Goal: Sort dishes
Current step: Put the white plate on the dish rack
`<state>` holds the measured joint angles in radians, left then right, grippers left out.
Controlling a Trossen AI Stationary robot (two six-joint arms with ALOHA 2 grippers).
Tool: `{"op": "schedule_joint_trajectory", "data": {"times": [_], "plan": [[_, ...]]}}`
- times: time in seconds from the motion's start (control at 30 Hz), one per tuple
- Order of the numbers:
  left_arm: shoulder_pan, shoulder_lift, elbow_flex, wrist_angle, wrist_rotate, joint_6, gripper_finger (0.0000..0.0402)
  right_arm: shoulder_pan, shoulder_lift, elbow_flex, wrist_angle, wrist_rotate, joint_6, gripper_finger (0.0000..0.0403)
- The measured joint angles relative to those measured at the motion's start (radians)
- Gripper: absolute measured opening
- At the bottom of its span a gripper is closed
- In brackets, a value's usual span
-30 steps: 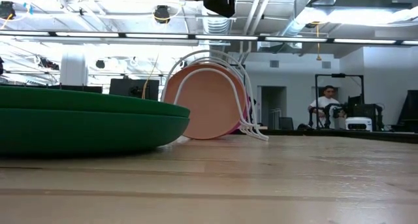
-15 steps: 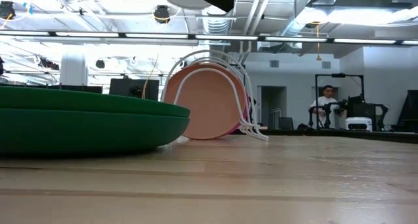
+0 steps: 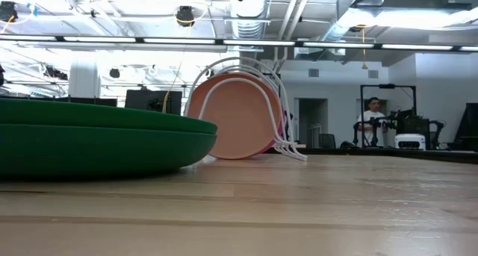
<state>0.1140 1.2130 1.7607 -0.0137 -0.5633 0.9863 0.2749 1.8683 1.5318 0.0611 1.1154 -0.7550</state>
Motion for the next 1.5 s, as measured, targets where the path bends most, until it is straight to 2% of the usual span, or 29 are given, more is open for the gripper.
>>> {"op": "schedule_joint_trajectory", "data": {"times": [0.17,0.33,0.53,0.6,0.83,1.0,1.13,1.33,1.5], "plan": [[0.029,0.034,0.044,0.051,0.036,0.025,0.0000,0.006,0.000,0.000,-0.014,0.011,0.004,0.0093],[0.033,0.059,0.046,0.051,0.035,0.047,0.0000,0.043,0.000,0.000,0.000,0.121,-0.093,0.0093],[0.033,0.077,0.046,0.028,0.043,-0.026,0.0000,0.082,0.000,0.000,0.021,0.281,-0.241,0.0093],[0.046,0.079,0.045,0.024,0.057,-0.059,0.0000,0.097,-0.009,0.000,-0.020,0.323,-0.259,0.0093],[0.168,0.077,0.045,0.022,0.152,-0.185,0.0000,0.200,-0.134,0.000,-0.129,0.392,-0.142,0.0093],[0.255,0.077,0.041,-0.127,0.223,-0.301,0.0000,0.279,-0.213,0.000,-0.136,0.407,-0.018,0.0093],[0.281,0.078,0.000,-0.180,0.246,-0.345,0.0000,0.326,-0.245,0.000,-0.136,0.407,0.022,0.0093],[0.296,0.078,-0.100,-0.129,0.246,-0.336,0.0000,0.351,-0.246,0.000,-0.162,0.426,0.002,0.0093],[0.329,0.078,-0.218,-0.001,0.245,-0.326,0.0000,0.353,-0.246,0.000,-0.195,0.455,0.028,0.0093]]}}
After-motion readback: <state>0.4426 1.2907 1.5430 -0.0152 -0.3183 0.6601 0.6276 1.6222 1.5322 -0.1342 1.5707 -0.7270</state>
